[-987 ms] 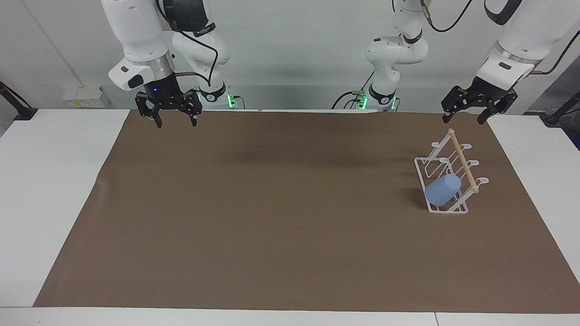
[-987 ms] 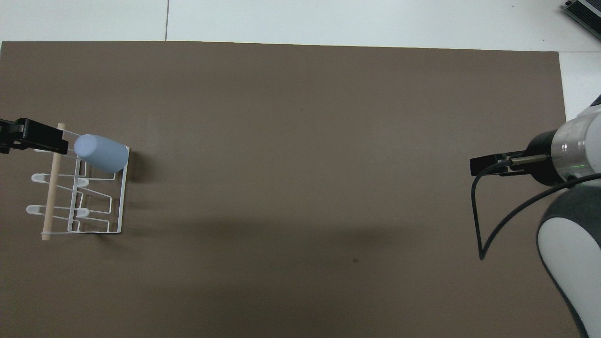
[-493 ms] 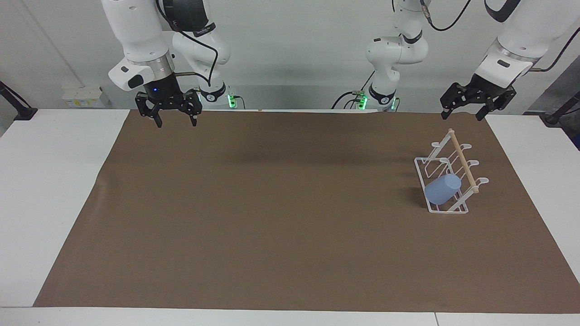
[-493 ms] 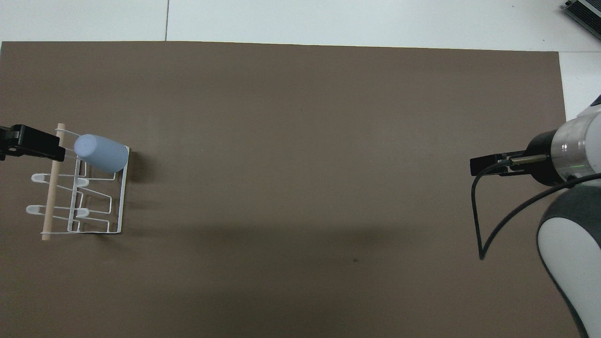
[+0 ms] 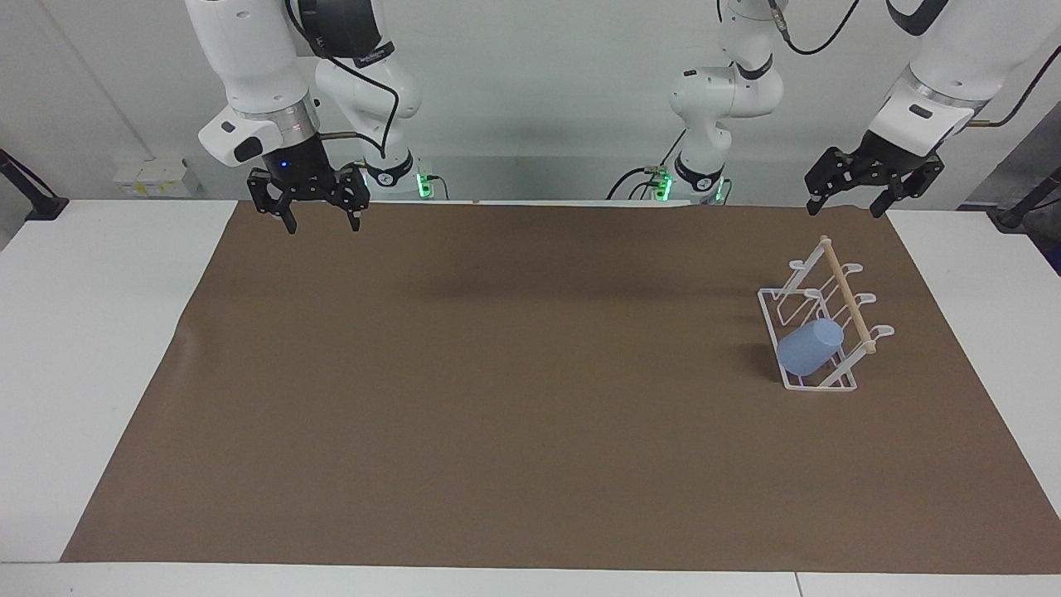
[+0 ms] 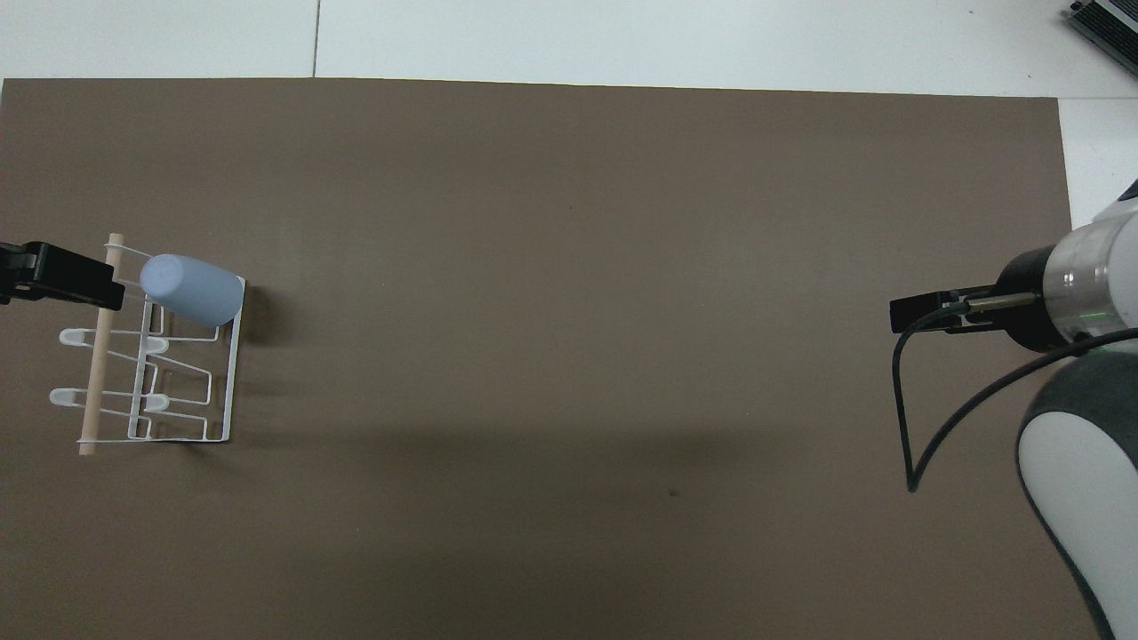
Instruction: Hang cup on cup holder
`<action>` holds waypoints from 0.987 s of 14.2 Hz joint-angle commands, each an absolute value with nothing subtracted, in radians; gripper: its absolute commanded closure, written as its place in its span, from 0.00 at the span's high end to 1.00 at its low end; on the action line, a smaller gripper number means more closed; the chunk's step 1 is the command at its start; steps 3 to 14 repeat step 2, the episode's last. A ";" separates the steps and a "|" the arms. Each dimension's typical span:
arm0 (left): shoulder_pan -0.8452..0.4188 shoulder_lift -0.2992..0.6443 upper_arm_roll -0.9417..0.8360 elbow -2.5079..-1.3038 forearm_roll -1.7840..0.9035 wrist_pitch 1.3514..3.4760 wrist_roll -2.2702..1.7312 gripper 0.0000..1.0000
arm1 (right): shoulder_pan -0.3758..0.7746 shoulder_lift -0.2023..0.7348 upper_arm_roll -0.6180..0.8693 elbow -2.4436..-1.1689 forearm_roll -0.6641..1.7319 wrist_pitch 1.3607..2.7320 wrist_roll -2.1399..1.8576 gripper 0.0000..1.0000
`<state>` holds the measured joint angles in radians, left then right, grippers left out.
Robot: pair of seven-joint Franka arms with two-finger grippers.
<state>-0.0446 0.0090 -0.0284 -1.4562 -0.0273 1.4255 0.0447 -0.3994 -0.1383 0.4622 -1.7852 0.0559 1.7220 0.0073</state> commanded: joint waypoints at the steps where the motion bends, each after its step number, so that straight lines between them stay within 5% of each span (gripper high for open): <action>1: -0.044 -0.003 -0.031 -1.462 -0.014 1.416 0.061 1.00 | -0.416 -0.164 0.466 -1.810 0.061 1.727 -0.020 1.00; 14: -0.044 -0.002 -0.031 -1.462 -0.014 1.416 0.060 1.00 | -0.416 -0.164 0.466 -1.810 0.061 1.727 -0.021 1.00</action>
